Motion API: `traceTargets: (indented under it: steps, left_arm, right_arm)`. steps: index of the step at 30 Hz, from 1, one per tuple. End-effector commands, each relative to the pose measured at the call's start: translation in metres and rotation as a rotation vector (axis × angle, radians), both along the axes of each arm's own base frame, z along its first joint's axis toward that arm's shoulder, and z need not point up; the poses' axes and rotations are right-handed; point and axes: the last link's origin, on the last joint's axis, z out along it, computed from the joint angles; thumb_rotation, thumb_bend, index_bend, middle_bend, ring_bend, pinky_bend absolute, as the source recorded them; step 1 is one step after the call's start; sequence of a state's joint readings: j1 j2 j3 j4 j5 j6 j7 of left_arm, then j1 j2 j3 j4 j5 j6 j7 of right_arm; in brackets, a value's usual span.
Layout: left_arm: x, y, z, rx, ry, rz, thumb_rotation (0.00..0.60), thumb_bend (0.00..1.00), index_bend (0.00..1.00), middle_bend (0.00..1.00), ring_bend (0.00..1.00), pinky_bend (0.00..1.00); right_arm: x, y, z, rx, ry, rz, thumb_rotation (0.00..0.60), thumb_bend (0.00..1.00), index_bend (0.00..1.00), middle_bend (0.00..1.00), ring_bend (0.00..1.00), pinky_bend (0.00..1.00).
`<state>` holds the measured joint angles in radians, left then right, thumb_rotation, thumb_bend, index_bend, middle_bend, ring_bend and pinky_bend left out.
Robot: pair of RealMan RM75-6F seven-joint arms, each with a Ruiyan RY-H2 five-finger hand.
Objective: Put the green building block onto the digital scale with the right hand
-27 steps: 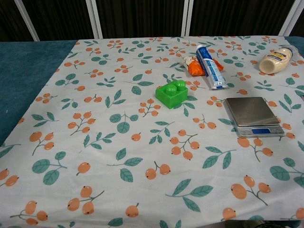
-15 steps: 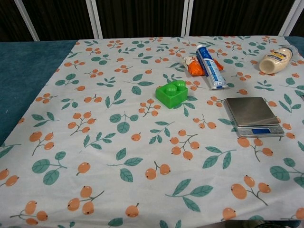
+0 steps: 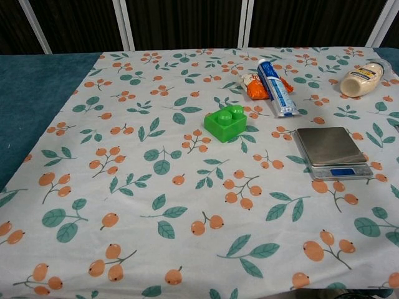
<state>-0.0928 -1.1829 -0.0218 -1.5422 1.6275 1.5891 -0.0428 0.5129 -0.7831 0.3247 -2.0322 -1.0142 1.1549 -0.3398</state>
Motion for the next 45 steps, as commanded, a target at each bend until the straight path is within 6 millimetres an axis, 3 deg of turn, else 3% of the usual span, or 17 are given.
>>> traceTargets:
  steps: [1, 8, 10, 11, 12, 15, 16, 20, 23, 26, 30, 36, 45]
  left_arm:
    - [0.0, 0.0, 0.0, 0.0, 0.0, 0.0, 0.6, 0.26, 0.0, 0.05, 0.04, 0.02]
    - [0.0, 0.0, 0.0, -0.002, 0.002, 0.003, 0.6, 0.26, 0.0, 0.05, 0.04, 0.02]
    - [0.0, 0.0, 0.0, -0.001, 0.001, 0.002, 0.6, 0.26, 0.0, 0.05, 0.04, 0.02]
    - [0.0, 0.0, 0.0, -0.001, 0.0, 0.002, 0.6, 0.26, 0.0, 0.05, 0.04, 0.03]
    - [0.0, 0.0, 0.0, -0.002, 0.0, 0.002, 0.6, 0.26, 0.0, 0.05, 0.04, 0.03]
    - [0.0, 0.001, 0.0, -0.004, 0.0, 0.002, 0.6, 0.26, 0.0, 0.05, 0.04, 0.02]
    - [0.0, 0.001, 0.0, -0.004, -0.001, 0.002, 0.6, 0.26, 0.0, 0.05, 0.04, 0.02]
    - [0.0, 0.0, 0.0, -0.003, -0.001, 0.001, 0.6, 0.26, 0.0, 0.05, 0.04, 0.02]
    - [0.0, 0.0, -0.001, -0.005, 0.0, 0.004, 0.6, 0.26, 0.0, 0.05, 0.04, 0.02]
    - [0.0, 0.001, -0.001, -0.005, 0.001, 0.005, 0.6, 0.26, 0.0, 0.05, 0.04, 0.02]
    - [0.0, 0.001, -0.001, -0.006, 0.001, 0.007, 0.6, 0.26, 0.0, 0.05, 0.04, 0.02]
    - [0.0, 0.001, -0.001, -0.004, -0.001, 0.008, 0.6, 0.26, 0.0, 0.05, 0.04, 0.02]
    - [-0.001, 0.001, 0.001, -0.002, -0.007, 0.006, 0.6, 0.26, 0.0, 0.05, 0.04, 0.02]
  right_arm:
    - [-0.002, 0.001, 0.001, -0.002, 0.0, -0.004, 0.6, 0.13, 0.08, 0.09, 0.19, 0.22]
    - [-0.003, 0.005, 0.0, 0.013, 0.004, -0.005, 0.6, 0.16, 0.08, 0.13, 0.2, 0.22]
    - [-0.005, 0.01, -0.004, 0.032, 0.008, -0.011, 0.6, 0.26, 0.08, 0.17, 0.23, 0.23]
    - [-0.007, 0.015, -0.006, 0.044, 0.009, -0.014, 0.6, 0.36, 0.08, 0.19, 0.25, 0.26]
    - [-0.009, 0.02, -0.01, 0.056, 0.01, -0.019, 0.6, 0.48, 0.07, 0.22, 0.29, 0.3]
    - [-0.021, 0.04, -0.022, 0.094, 0.011, -0.046, 0.6, 0.63, 0.07, 0.34, 0.41, 0.44]
    - [-0.026, 0.047, -0.026, 0.104, 0.005, -0.055, 0.6, 0.64, 0.07, 0.35, 0.42, 0.46]
    - [-0.038, 0.065, -0.036, 0.123, -0.04, -0.085, 0.6, 0.69, 0.06, 0.57, 0.65, 0.66]
    - [-0.053, 0.085, -0.05, 0.158, -0.06, -0.111, 0.6, 0.7, 0.08, 0.71, 0.77, 0.75]
    - [-0.067, 0.111, -0.077, 0.229, -0.084, -0.137, 0.6, 0.7, 0.1, 0.77, 0.82, 0.78]
    - [-0.07, 0.13, -0.112, 0.279, -0.12, -0.115, 0.6, 0.73, 0.12, 0.79, 0.84, 0.81]
    - [-0.067, 0.132, -0.151, 0.373, -0.099, -0.095, 0.6, 0.77, 0.12, 0.81, 0.86, 0.82]
    - [-0.056, 0.109, -0.19, 0.426, -0.087, -0.075, 0.6, 0.82, 0.12, 0.82, 0.87, 0.83]
